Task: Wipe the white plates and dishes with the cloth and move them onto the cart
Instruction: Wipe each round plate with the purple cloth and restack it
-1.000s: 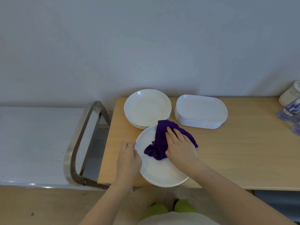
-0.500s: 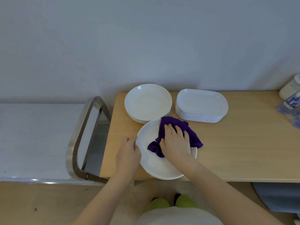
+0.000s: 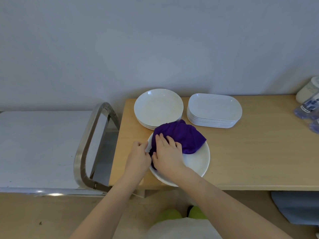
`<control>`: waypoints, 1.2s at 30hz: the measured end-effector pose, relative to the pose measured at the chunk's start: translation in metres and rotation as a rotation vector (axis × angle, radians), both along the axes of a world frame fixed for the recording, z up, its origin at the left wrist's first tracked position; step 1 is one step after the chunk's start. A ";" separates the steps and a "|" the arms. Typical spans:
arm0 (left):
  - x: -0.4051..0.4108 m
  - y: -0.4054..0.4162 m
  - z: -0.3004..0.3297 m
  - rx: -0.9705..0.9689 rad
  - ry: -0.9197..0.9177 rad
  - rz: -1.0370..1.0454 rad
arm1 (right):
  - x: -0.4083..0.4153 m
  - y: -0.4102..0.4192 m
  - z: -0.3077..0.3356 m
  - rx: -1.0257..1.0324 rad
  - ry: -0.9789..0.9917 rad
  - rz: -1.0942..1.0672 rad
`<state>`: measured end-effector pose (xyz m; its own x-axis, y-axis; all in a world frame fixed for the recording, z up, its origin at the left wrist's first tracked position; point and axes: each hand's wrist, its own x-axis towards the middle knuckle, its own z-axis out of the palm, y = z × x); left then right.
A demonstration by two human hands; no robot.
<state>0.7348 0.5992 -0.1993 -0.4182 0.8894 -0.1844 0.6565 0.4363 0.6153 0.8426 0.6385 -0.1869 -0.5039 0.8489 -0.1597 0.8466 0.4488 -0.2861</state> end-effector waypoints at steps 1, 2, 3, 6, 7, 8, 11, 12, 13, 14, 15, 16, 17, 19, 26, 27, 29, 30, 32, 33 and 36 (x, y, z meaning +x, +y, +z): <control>0.000 0.001 0.001 -0.007 0.001 -0.008 | -0.004 -0.002 0.001 -0.013 0.007 -0.011; 0.000 0.001 0.002 -0.012 0.006 -0.014 | -0.009 -0.005 0.001 -0.031 0.021 -0.022; -0.001 0.002 0.003 -0.014 0.012 -0.018 | -0.013 -0.007 0.001 -0.058 0.046 -0.034; -0.001 0.003 0.003 -0.017 0.038 -0.033 | -0.015 -0.010 -0.001 -0.143 0.154 -0.056; 0.000 0.002 0.004 -0.018 0.052 -0.038 | -0.012 -0.010 -0.001 -0.152 0.180 -0.043; 0.001 0.002 0.004 -0.021 0.070 -0.038 | -0.007 -0.010 -0.002 -0.151 0.193 -0.019; 0.005 -0.001 0.006 -0.042 0.137 -0.023 | 0.014 -0.011 -0.006 -0.091 0.133 0.069; 0.007 -0.001 0.007 -0.049 0.157 -0.018 | 0.021 -0.012 -0.009 -0.066 0.099 0.085; 0.008 -0.001 0.007 -0.053 0.172 -0.014 | 0.028 -0.014 -0.012 -0.045 0.069 0.092; 0.009 -0.002 0.007 -0.054 0.183 -0.011 | 0.035 -0.017 -0.014 -0.028 0.046 0.093; 0.010 -0.002 0.007 -0.053 0.193 -0.007 | 0.042 -0.018 -0.016 -0.015 0.029 0.090; 0.010 -0.002 0.006 -0.052 0.200 -0.003 | 0.049 -0.020 -0.017 -0.008 0.013 0.086; 0.011 -0.003 0.006 -0.052 0.203 0.002 | 0.056 -0.020 -0.017 -0.006 -0.003 0.083; 0.011 -0.004 0.004 -0.050 0.198 0.010 | 0.071 -0.018 -0.016 -0.002 -0.038 0.087; 0.009 -0.001 0.000 -0.030 0.147 0.039 | 0.102 0.010 0.000 -0.005 -0.077 0.161; 0.008 -0.001 0.000 -0.024 0.139 0.043 | 0.103 0.013 0.002 0.006 -0.073 0.161; 0.007 -0.001 0.000 -0.015 0.125 0.052 | 0.099 0.015 0.003 0.057 -0.046 0.134; 0.006 -0.002 0.000 -0.012 0.115 0.055 | 0.094 0.014 0.002 0.094 -0.041 0.103; 0.006 -0.002 0.000 -0.003 0.101 0.058 | 0.080 0.010 -0.003 0.148 -0.067 0.008; 0.006 -0.003 0.000 0.001 0.096 0.062 | 0.073 0.009 -0.006 0.146 -0.079 -0.049; 0.009 -0.002 0.002 0.005 0.073 0.090 | 0.054 0.010 -0.018 0.099 -0.107 -0.111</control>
